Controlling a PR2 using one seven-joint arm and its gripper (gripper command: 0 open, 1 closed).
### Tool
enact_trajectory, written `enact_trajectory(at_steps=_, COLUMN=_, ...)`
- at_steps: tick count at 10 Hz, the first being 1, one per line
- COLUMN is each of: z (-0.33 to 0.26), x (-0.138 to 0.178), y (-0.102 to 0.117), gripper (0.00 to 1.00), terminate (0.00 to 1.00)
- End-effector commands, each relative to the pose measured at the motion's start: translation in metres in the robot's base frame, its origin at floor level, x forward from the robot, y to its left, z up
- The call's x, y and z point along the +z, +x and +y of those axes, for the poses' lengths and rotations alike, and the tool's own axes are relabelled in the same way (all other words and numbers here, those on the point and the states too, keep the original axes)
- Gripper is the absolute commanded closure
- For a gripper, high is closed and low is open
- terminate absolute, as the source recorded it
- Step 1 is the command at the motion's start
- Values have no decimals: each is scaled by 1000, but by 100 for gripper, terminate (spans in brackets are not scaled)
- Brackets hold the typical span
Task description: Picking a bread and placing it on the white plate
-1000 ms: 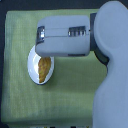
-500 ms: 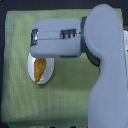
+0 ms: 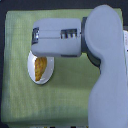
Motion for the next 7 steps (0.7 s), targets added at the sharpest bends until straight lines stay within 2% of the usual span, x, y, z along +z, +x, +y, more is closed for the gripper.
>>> enact_trajectory(at_steps=1, z=4, x=-4, y=-8, gripper=0, terminate=0)
enact_trajectory(at_steps=7, z=9, x=-9, y=-1, gripper=0, terminate=0)
